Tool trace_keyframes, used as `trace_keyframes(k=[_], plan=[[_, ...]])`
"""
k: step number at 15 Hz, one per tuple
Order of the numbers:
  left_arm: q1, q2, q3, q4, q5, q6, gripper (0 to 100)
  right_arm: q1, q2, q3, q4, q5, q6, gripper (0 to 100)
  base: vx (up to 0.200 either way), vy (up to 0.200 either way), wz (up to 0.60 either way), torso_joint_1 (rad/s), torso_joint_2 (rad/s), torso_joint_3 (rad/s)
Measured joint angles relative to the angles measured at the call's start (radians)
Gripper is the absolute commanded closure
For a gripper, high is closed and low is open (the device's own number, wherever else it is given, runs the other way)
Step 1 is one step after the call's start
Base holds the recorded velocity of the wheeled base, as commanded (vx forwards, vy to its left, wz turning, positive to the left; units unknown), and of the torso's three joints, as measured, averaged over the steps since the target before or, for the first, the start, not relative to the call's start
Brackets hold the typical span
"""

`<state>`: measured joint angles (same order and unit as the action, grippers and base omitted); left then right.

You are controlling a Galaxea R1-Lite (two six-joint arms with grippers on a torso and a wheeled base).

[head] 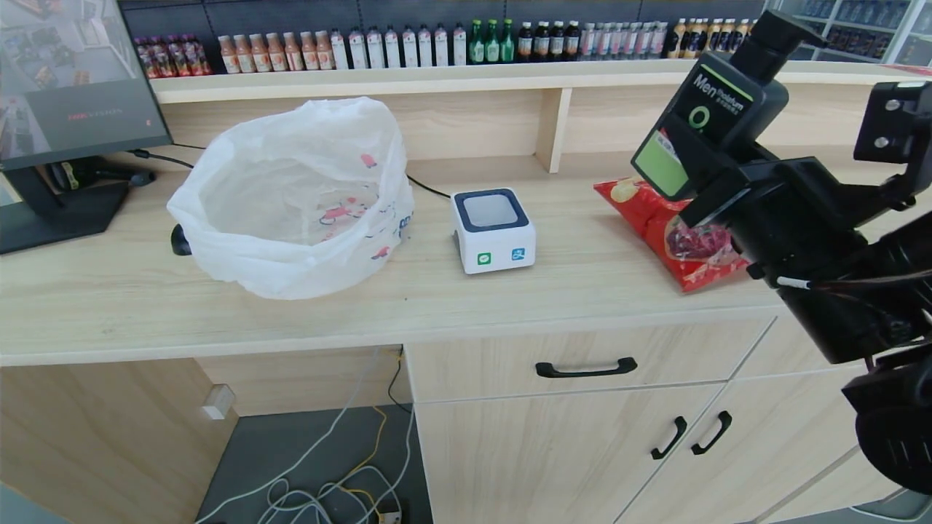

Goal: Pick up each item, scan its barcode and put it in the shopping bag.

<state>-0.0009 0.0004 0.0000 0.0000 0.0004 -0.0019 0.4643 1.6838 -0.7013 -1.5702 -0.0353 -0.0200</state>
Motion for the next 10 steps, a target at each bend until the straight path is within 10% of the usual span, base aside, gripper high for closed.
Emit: trace_keyframes(k=[4,10], plan=[[0.0,0.0,0.0,0.0,0.0,-0.001,0,-0.012,0.047,-0.026,0.001,0.003,0.001,100,0.0,0.0,0.0,0.0,0.0,0.0],[0.001,0.0,0.0,0.0,0.0,-0.002,0,-0.017,0.054,-0.022,-0.002,-0.001,0.007,100,0.0,0.2,0.0,0.001,0.0,0.002]])
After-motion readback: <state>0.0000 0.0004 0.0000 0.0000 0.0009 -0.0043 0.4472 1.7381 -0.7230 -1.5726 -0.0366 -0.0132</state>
